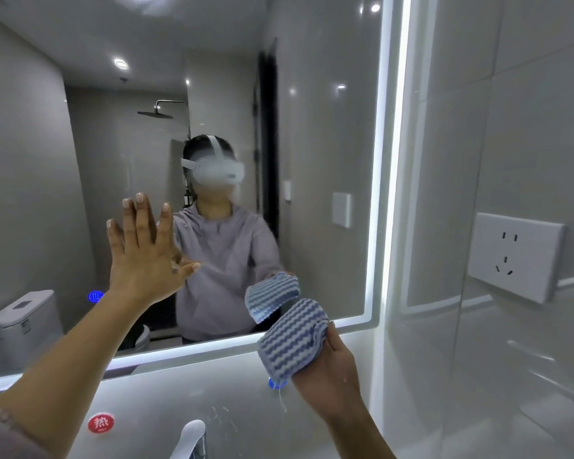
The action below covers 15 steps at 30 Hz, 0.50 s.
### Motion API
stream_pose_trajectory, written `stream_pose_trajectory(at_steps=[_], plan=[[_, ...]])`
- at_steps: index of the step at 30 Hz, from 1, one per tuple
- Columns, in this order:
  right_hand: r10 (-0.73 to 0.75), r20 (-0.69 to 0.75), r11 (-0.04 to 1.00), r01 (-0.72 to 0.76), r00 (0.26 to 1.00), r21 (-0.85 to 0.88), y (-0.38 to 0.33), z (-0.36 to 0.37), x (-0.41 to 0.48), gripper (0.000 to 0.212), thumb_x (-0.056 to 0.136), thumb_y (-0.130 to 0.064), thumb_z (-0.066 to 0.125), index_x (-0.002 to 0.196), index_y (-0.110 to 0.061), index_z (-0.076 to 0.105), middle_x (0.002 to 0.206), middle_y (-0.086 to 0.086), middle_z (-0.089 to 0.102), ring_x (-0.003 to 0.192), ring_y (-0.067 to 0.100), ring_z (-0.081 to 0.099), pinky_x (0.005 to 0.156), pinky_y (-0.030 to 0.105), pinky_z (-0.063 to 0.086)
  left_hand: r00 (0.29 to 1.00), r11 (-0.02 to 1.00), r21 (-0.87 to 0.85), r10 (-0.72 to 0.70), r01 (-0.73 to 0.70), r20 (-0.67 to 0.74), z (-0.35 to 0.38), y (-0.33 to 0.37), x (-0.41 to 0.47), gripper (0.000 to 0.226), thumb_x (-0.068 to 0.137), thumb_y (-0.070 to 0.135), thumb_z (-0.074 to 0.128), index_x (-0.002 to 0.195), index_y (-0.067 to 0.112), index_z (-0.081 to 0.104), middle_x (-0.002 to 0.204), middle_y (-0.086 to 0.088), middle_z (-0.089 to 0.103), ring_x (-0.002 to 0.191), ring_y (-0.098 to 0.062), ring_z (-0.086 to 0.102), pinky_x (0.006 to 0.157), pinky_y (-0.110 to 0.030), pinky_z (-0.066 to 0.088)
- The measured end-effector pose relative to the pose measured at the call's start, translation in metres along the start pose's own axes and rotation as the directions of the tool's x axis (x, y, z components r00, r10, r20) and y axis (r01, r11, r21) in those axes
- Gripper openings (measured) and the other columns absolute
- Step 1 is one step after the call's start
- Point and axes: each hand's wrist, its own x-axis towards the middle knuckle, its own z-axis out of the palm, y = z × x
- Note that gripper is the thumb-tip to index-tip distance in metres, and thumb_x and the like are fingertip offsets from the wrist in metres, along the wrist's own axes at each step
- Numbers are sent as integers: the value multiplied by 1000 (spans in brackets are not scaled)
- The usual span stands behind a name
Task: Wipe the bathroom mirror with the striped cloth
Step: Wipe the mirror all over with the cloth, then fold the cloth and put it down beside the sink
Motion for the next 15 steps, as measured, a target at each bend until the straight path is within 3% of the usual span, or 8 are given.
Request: stream_pose_trajectory(at_steps=[2,6,8,10,11,13,15], plan=[[65,52,997,-63,997,-51,0,1,-16,69,67,-19,79,130,-5,53,138,18,46,132,33,35,116,45,15,999,1000,5,-23,23,26,-3,3,0,118,73,61,65,148,14,-13,151,-16,-31,141,-33,-28,112,-58,-9],[170,100,984,-163,980,-77,1,8,-39,100,53,-19,91,140,-3,43,146,23,39,137,39,30,106,54,27,994,998,14,-59,58,91,-15,3,-3,114,77,61,60,148,18,-17,148,-10,-39,138,-29,-35,114,-55,-10],[214,131,977,-211,968,-38,2,9,-46,105,50,-19,93,140,-2,42,147,23,38,137,41,30,104,56,28,995,997,-47,-55,59,78,-24,14,-17,106,78,61,59,151,18,-5,155,-11,-26,142,-30,-26,115,-55,-8],[243,148,970,-245,959,-7,4,11,-53,99,57,-29,88,140,-1,42,145,24,39,136,41,32,103,57,30,995,975,-216,-40,59,95,-37,41,-43,102,72,67,51,151,14,14,159,-15,0,146,-35,-5,115,-51,0],[251,146,967,-255,957,7,6,12,-55,93,63,-38,80,141,-2,42,145,24,40,136,40,32,104,56,30,992,929,-361,-32,76,124,-44,57,-58,99,69,71,45,147,12,27,156,-15,20,145,-34,12,115,-46,11],[280,152,956,-290,948,42,9,12,-61,87,70,-48,64,141,-3,41,146,22,39,138,38,30,111,53,24,964,709,-668,-64,226,258,-56,87,-94,80,76,75,45,131,16,49,132,-3,51,127,-27,43,98,-29,34],[318,159,944,-327,935,34,14,14,-67,82,76,-49,57,141,-3,41,147,21,38,139,37,29,117,49,16,893,455,-774,-131,441,431,-61,109,-131,67,77,64,50,129,22,51,128,6,54,123,-16,49,96,-23,35]])
